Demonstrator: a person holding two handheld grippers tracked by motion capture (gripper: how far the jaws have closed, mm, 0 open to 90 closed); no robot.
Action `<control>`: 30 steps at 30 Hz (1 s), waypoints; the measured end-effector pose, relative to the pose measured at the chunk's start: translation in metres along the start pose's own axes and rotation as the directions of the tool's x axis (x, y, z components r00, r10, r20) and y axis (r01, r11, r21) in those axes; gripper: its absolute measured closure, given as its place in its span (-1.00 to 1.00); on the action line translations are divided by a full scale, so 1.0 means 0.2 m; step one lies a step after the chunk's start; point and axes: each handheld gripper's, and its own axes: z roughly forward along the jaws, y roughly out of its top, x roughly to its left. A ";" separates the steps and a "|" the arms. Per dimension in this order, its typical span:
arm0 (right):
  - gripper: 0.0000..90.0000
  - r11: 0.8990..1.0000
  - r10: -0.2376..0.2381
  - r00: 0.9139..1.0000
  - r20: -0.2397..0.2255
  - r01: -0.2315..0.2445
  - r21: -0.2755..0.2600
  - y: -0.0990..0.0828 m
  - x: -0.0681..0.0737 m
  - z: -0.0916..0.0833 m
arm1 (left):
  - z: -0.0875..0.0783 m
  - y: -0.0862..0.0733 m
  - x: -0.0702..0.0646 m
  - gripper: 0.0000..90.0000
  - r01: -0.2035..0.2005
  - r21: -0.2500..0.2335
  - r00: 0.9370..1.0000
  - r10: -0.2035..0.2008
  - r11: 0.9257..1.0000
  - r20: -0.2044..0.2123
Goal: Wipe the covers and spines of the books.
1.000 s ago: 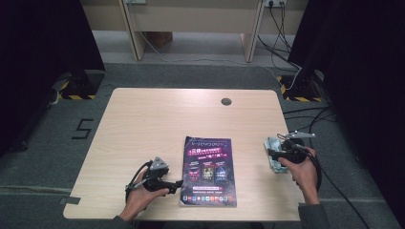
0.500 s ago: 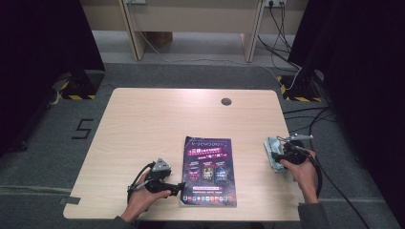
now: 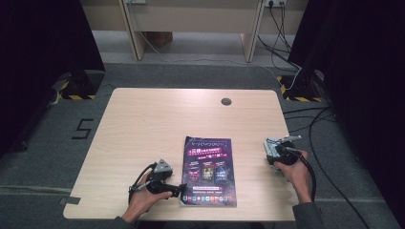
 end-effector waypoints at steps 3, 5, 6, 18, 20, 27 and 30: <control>0.35 1.000 -0.015 1.000 0.021 0.015 -0.004 0.00 -0.01 0.00 | 0.01 0.00 -0.01 -0.57 -0.010 -0.002 1.000 0.010 1.000 0.003; 0.50 1.000 -0.010 1.000 0.022 0.011 -0.010 -0.01 -0.03 -0.01 | 0.01 0.00 -0.01 -0.57 -0.012 0.001 1.000 0.012 1.000 0.007; 0.50 1.000 -0.010 1.000 0.022 0.011 -0.010 -0.01 -0.03 -0.01 | 0.01 0.00 -0.01 -0.57 -0.012 0.001 1.000 0.012 1.000 0.007; 0.72 0.997 0.013 1.000 0.003 -0.013 -0.072 -0.02 -0.06 -0.03 | 0.03 0.00 -0.06 -0.29 -0.072 -0.011 0.996 0.073 0.997 0.060; 0.72 0.995 0.009 1.000 -0.007 -0.009 -0.101 0.00 -0.04 -0.06 | 0.04 0.00 -0.08 -0.20 -0.090 -0.013 0.994 0.091 0.996 0.068; 0.72 0.985 -0.059 0.996 -0.059 0.049 -0.168 0.07 0.08 -0.13 | 0.04 0.00 -0.10 -0.16 -0.099 -0.014 0.993 0.100 0.995 0.069; 0.72 0.979 -0.105 0.991 -0.087 0.087 -0.182 0.12 0.17 -0.13 | 0.04 0.00 -0.12 -0.15 -0.108 -0.014 0.991 0.109 0.994 0.076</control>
